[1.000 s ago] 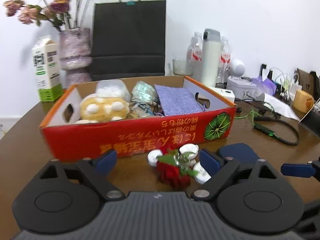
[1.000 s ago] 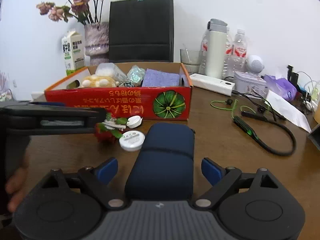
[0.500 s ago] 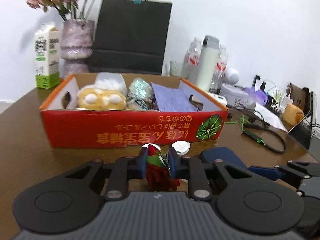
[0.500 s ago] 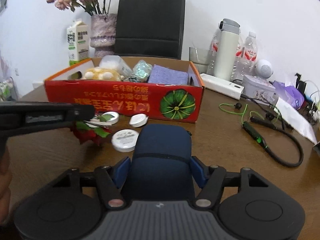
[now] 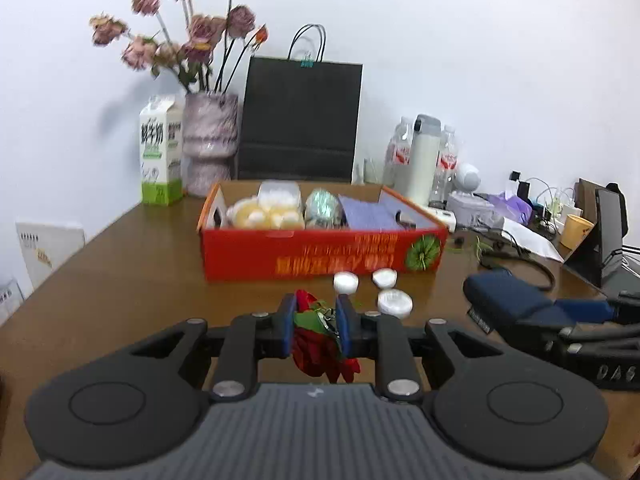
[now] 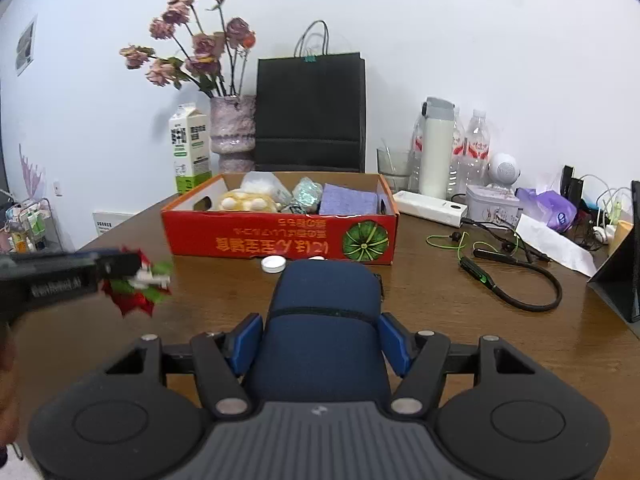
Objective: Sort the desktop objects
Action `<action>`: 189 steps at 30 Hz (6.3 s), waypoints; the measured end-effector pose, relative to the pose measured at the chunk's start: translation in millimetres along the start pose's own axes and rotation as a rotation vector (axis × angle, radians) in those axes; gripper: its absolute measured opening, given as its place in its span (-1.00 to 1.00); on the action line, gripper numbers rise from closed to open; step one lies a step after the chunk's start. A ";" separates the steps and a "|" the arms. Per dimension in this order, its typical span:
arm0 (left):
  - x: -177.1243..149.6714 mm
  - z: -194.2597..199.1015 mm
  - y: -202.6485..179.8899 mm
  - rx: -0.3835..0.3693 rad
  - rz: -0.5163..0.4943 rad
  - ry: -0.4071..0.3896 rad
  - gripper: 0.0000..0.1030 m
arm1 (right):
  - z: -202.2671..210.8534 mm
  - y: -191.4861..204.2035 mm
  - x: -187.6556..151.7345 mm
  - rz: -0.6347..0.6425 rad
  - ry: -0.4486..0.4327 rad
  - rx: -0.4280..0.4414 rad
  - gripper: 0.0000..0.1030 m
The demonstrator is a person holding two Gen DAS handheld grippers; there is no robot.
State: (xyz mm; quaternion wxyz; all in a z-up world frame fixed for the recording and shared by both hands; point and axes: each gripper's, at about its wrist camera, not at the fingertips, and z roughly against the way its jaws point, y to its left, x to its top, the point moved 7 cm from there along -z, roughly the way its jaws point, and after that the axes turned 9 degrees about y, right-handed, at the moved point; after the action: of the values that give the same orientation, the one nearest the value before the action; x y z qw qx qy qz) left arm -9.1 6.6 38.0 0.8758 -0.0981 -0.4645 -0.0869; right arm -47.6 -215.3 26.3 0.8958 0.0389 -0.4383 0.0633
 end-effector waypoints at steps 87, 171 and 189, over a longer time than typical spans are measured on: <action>-19.0 2.6 -11.6 -0.052 0.015 0.049 -0.11 | -15.2 24.3 -9.0 -0.026 0.039 0.120 0.23; -67.6 2.7 2.9 0.101 0.083 0.037 1.00 | -9.1 2.7 -50.0 -0.038 0.038 0.070 0.98; -75.2 -3.3 4.5 0.102 0.069 0.055 1.00 | -27.4 8.6 -54.2 -0.030 0.094 0.060 0.99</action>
State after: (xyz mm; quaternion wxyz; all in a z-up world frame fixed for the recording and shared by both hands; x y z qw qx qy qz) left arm -46.9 14.8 -26.7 0.8945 -0.0671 -0.4405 -0.0356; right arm -60.4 -207.7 -33.2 0.9146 0.0692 -0.3930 0.0649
